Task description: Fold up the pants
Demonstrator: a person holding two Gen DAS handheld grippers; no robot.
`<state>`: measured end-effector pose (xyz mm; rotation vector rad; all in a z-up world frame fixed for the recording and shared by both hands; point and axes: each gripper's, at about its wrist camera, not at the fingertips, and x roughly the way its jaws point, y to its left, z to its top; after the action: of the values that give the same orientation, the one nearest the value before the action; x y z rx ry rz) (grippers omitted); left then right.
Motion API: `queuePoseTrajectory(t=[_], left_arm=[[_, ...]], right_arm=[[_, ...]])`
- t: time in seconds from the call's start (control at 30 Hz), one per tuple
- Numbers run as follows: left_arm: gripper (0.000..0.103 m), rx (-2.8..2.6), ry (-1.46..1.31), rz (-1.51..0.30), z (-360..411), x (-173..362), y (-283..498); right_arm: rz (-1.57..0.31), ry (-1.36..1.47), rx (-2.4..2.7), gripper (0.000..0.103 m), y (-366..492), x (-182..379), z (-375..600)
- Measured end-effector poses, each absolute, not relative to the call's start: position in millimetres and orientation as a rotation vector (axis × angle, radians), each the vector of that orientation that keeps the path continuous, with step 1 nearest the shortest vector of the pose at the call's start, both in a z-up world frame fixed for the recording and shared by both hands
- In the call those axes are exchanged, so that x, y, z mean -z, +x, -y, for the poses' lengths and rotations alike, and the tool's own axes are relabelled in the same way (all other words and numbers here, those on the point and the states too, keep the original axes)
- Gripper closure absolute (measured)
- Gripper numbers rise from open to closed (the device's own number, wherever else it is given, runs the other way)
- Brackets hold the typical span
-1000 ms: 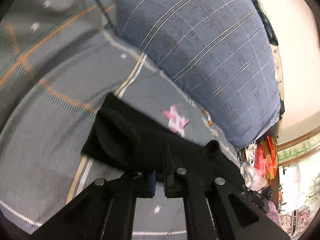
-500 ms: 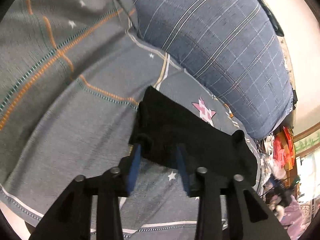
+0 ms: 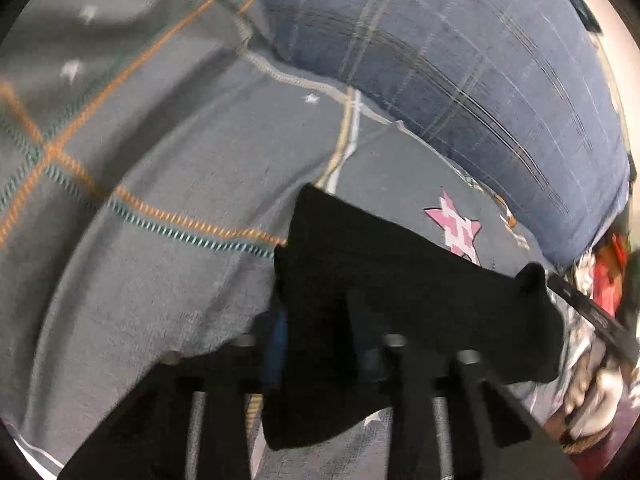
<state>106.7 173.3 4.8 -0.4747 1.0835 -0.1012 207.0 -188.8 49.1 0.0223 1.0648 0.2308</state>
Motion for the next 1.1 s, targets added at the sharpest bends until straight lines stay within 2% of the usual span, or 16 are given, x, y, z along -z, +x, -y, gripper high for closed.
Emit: queuePoseTrajectory(t=[0.03, 0.07, 0.13, 0.3, 0.43, 0.5, 0.57, 0.7, 0.83, 1.0, 1.1], left_arm=[[0.094, 0.119, -0.486, -1.08, -174.3, -6.8, 107.1], [0.094, 0.125, -0.493, -1.075, -176.5, -8.1, 107.3], [0.094, 0.135, -0.525, -1.063, -183.0, -12.6, 109.1], [0.094, 0.155, -0.631, -1.014, -194.6, -21.1, 129.8], [0.093, 0.078, -0.594, -1.037, -187.3, -6.6, 151.7], [0.093, 0.049, -0.586, -1.075, -186.3, 10.2, 161.3], [0.092, 0.063, -0.603, -1.061, -188.6, 11.7, 159.8], [0.085, 0.098, -0.645, -1.039, -199.4, 1.7, 145.7], [0.082, 0.036, -0.645, -1.005, -216.3, -11.1, 123.7], [0.08, 0.035, -0.705, -0.924, -213.4, -29.7, 100.6], [0.064, 0.134, -0.694, -0.898, -184.6, -31.9, 101.1]], right_arm=[[-1.083, -0.03, -0.206, 0.044, 210.3, -42.6, 182.3], [-1.098, -0.082, -0.186, 0.057, 212.4, -34.8, 176.9], [-1.124, -0.16, -0.165, 0.09, 219.8, -21.9, 172.9], [-1.051, -0.152, -0.124, 0.09, 220.7, -40.3, 177.5], [-1.041, -0.065, -0.082, 0.09, 232.1, -39.0, 186.8], [-1.048, -0.004, -0.067, 0.087, 239.8, -30.5, 193.5], [-1.088, 0.062, -0.071, 0.063, 249.0, -18.4, 198.5], [-1.079, 0.182, -0.133, 0.057, 243.3, -21.1, 213.5], [-0.96, 0.267, -0.131, 0.034, 217.4, -48.6, 241.8], [-0.927, 0.388, -0.158, 0.033, 203.9, -55.5, 262.5], [-1.002, 0.58, -0.326, 0.041, 213.3, -32.6, 256.4]])
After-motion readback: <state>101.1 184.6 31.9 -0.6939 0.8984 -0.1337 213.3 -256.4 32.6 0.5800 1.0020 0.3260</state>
